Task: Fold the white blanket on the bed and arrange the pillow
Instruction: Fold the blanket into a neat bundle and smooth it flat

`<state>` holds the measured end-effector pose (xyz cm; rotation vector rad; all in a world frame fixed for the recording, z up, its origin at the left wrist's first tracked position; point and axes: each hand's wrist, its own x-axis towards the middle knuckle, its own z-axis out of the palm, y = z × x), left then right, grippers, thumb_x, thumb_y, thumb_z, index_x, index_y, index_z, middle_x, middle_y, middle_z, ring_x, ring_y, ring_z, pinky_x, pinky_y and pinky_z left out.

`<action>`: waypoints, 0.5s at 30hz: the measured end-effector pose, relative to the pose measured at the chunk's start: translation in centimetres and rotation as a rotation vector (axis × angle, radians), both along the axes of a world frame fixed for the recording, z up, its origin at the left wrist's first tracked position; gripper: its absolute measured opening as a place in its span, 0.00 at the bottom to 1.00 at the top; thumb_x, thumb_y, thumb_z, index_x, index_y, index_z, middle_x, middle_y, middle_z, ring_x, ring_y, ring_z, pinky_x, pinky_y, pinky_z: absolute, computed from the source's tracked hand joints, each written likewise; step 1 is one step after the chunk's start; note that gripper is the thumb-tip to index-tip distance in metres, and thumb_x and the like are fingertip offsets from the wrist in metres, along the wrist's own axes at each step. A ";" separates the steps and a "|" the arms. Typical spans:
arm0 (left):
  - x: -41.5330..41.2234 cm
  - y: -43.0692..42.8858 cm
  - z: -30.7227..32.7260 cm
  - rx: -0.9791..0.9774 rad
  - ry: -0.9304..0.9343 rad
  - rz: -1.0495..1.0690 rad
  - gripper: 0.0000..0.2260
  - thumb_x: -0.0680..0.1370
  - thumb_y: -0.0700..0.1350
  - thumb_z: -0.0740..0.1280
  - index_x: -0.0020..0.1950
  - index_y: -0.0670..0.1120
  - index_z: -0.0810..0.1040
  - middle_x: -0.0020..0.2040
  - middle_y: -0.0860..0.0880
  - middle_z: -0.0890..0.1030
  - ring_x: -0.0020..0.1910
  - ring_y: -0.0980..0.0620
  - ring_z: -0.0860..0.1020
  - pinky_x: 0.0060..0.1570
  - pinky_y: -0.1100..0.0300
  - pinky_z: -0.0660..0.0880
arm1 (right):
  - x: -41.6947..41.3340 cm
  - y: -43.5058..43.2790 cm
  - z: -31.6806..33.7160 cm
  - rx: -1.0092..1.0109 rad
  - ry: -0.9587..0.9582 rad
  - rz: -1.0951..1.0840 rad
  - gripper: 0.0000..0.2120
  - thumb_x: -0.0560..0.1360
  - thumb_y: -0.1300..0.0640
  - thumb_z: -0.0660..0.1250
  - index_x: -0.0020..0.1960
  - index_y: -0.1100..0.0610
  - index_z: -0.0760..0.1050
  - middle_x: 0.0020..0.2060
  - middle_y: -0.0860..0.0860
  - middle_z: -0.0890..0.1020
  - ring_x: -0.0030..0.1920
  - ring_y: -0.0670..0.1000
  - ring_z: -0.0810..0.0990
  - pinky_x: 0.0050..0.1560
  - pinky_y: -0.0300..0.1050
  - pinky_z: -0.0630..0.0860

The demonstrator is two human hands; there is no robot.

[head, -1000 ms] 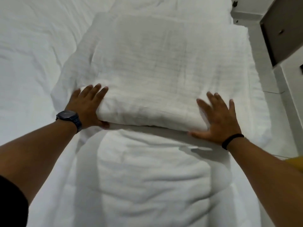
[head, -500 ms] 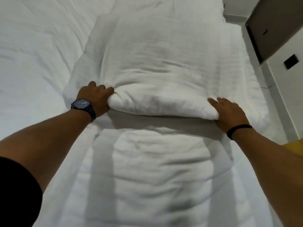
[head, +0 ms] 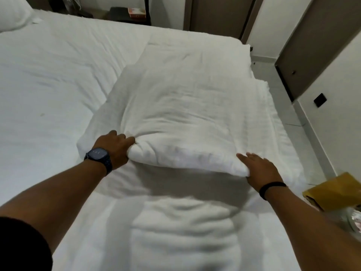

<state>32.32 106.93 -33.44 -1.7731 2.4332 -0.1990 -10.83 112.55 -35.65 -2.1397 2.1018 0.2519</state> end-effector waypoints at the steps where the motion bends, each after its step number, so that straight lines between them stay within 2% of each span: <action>1: 0.1 1.7 0.3 0.010 -0.016 0.006 0.15 0.71 0.49 0.69 0.57 0.53 0.75 0.46 0.50 0.80 0.47 0.45 0.76 0.35 0.58 0.66 | 0.0 1.7 0.5 0.009 -0.001 0.005 0.32 0.74 0.59 0.63 0.75 0.46 0.56 0.74 0.52 0.63 0.74 0.51 0.60 0.72 0.47 0.58; 4: 0.3 7.8 1.6 0.075 -0.054 0.025 0.17 0.71 0.50 0.67 0.60 0.55 0.74 0.50 0.51 0.80 0.51 0.47 0.76 0.38 0.58 0.69 | 0.1 7.6 2.1 0.050 -0.001 0.027 0.32 0.75 0.57 0.62 0.75 0.45 0.55 0.75 0.51 0.62 0.74 0.50 0.60 0.72 0.45 0.58; 8: 0.9 16.8 3.7 0.140 -0.101 0.006 0.19 0.72 0.53 0.64 0.63 0.58 0.72 0.54 0.53 0.80 0.54 0.48 0.76 0.40 0.59 0.68 | 0.5 16.8 4.2 0.113 -0.005 0.049 0.32 0.76 0.56 0.62 0.76 0.44 0.52 0.76 0.50 0.59 0.74 0.49 0.59 0.71 0.43 0.57; 15: 1.9 29.6 8.0 0.286 -0.110 -0.041 0.20 0.72 0.51 0.63 0.64 0.60 0.72 0.56 0.54 0.81 0.58 0.49 0.77 0.52 0.58 0.73 | 0.6 29.0 8.4 0.179 0.023 0.130 0.32 0.74 0.52 0.64 0.74 0.41 0.56 0.74 0.46 0.64 0.71 0.49 0.66 0.68 0.42 0.63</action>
